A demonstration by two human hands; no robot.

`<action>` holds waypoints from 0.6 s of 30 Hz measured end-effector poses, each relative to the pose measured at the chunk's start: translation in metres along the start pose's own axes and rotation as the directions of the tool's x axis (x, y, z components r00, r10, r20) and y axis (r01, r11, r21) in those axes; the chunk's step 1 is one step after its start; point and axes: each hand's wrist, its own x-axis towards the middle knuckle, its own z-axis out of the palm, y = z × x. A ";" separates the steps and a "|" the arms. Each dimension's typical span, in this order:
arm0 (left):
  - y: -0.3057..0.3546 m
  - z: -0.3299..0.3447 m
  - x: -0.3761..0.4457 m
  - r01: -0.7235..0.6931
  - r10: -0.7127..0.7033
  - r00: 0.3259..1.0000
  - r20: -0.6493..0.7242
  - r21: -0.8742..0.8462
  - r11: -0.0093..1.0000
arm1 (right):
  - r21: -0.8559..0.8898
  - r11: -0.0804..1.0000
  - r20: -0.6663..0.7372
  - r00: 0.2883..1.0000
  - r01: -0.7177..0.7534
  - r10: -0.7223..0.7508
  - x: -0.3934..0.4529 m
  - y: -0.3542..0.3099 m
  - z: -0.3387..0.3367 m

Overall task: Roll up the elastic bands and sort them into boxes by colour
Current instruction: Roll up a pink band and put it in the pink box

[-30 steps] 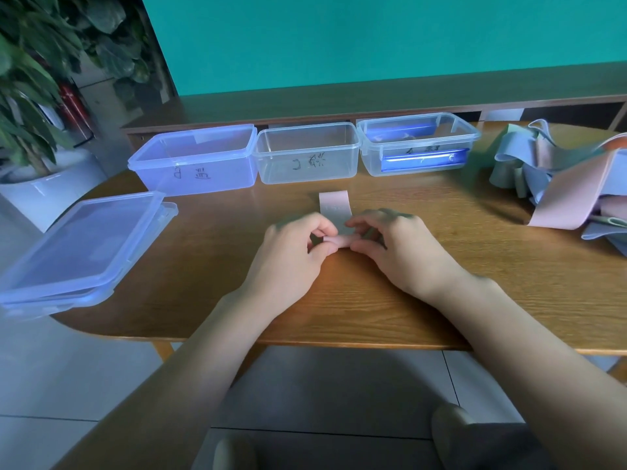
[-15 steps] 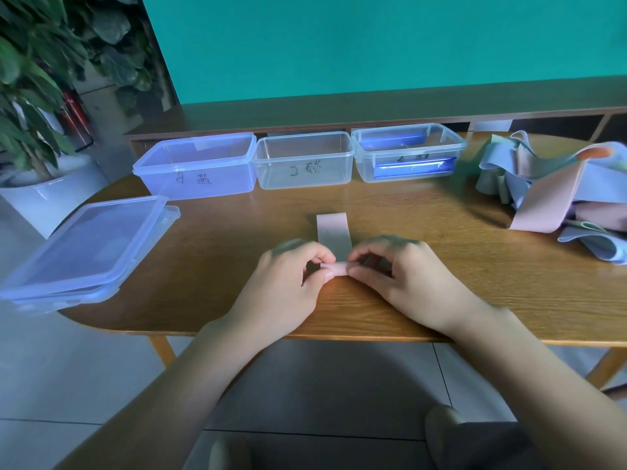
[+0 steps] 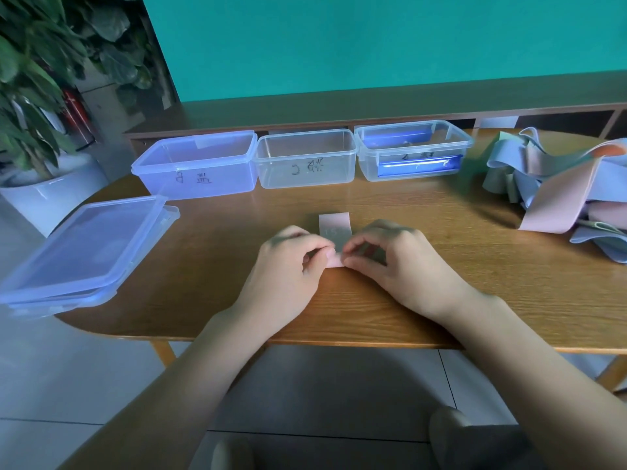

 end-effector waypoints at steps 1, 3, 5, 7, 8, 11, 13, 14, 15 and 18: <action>0.000 -0.001 0.001 -0.008 0.008 1.000 -0.012 -0.024 1.000 | -0.007 1.000 -0.003 1.000 -0.004 0.004 0.002 0.001 0.000; 0.002 -0.003 0.002 -0.017 0.017 1.000 0.003 -0.060 0.998 | -0.021 1.000 -0.009 1.000 -0.005 0.005 0.005 0.003 0.001; 0.003 -0.003 0.002 0.005 -0.002 0.999 0.042 -0.079 0.997 | -0.043 0.999 -0.012 1.000 -0.001 0.000 0.008 0.004 0.002; 0.001 -0.002 0.002 0.020 -0.016 0.998 0.059 -0.073 0.997 | -0.061 0.998 -0.012 1.000 0.000 -0.001 0.009 0.006 0.003; 0.000 -0.001 0.003 0.023 -0.019 0.998 0.067 -0.061 0.998 | -0.065 0.998 -0.013 1.000 -0.002 0.001 0.008 0.006 0.003; -0.004 0.001 0.005 0.034 -0.034 0.993 0.115 -0.002 0.999 | -0.066 0.998 -0.007 1.000 -0.014 0.014 0.007 0.006 0.005; -0.006 0.003 0.007 0.047 -0.051 0.989 0.140 0.031 0.998 | -0.057 0.998 -0.011 0.999 -0.038 0.038 0.008 0.006 0.005; -0.005 0.003 0.007 0.057 -0.063 0.987 0.151 0.042 0.997 | -0.055 0.997 -0.014 0.999 -0.049 0.049 0.009 0.006 0.004; -0.004 0.003 0.007 0.066 -0.074 0.984 0.162 0.049 0.997 | -0.060 0.997 -0.018 0.998 -0.054 0.053 0.010 0.005 0.004; -0.003 0.005 0.008 0.075 -0.085 0.981 0.177 0.062 0.995 | -0.088 0.994 -0.031 0.998 -0.061 0.058 0.012 0.004 0.004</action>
